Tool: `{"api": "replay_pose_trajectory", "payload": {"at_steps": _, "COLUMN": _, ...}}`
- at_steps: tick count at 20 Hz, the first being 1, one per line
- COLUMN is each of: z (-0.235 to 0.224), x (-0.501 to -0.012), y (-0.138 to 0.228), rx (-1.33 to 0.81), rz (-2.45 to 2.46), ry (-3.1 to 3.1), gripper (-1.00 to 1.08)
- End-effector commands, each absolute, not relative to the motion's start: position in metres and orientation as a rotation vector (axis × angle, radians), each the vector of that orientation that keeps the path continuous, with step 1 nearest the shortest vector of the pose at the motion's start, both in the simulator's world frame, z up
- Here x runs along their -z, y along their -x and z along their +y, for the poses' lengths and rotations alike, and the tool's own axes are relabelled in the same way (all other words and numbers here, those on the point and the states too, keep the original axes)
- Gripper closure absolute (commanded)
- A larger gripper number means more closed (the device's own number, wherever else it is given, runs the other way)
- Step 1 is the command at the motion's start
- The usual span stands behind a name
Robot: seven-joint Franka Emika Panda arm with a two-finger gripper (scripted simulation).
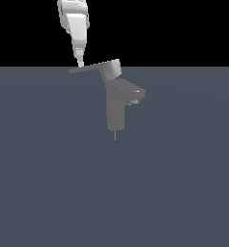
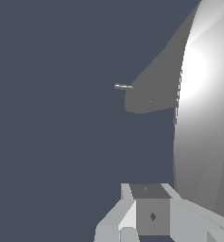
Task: Turn on the faucet by rotating a designated handle.
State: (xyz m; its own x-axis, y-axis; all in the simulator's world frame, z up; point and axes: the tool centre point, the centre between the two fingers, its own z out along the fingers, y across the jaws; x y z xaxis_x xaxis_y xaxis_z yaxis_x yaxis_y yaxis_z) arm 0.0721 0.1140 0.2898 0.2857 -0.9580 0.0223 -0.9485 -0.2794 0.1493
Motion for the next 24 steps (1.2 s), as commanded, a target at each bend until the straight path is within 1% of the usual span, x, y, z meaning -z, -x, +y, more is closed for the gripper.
{"api": "replay_pose_trajectory", "payload": {"at_steps": 1, "z": 0.117, "x": -0.285, "y": -0.075, "rx": 0.112, "rz": -1.825, "ry": -2.393, "gripper": 1.08}}
{"api": "replay_pose_trajectory", "payload": {"at_steps": 8, "z": 0.118, "x": -0.282, "y": -0.079, "rx": 0.113, "rz": -1.846, "ry": -2.380, "gripper": 1.08}}
{"api": "replay_pose_trajectory", "payload": {"at_steps": 16, "z": 0.131, "x": -0.264, "y": -0.067, "rx": 0.186, "rz": -1.843, "ry": -2.347, "gripper": 1.08}}
{"api": "replay_pose_trajectory", "payload": {"at_steps": 21, "z": 0.131, "x": -0.263, "y": -0.067, "rx": 0.187, "rz": -1.842, "ry": -2.348, "gripper": 1.08}}
{"api": "replay_pose_trajectory", "payload": {"at_steps": 24, "z": 0.130, "x": -0.265, "y": -0.060, "rx": 0.187, "rz": -1.842, "ry": -2.348, "gripper": 1.08}}
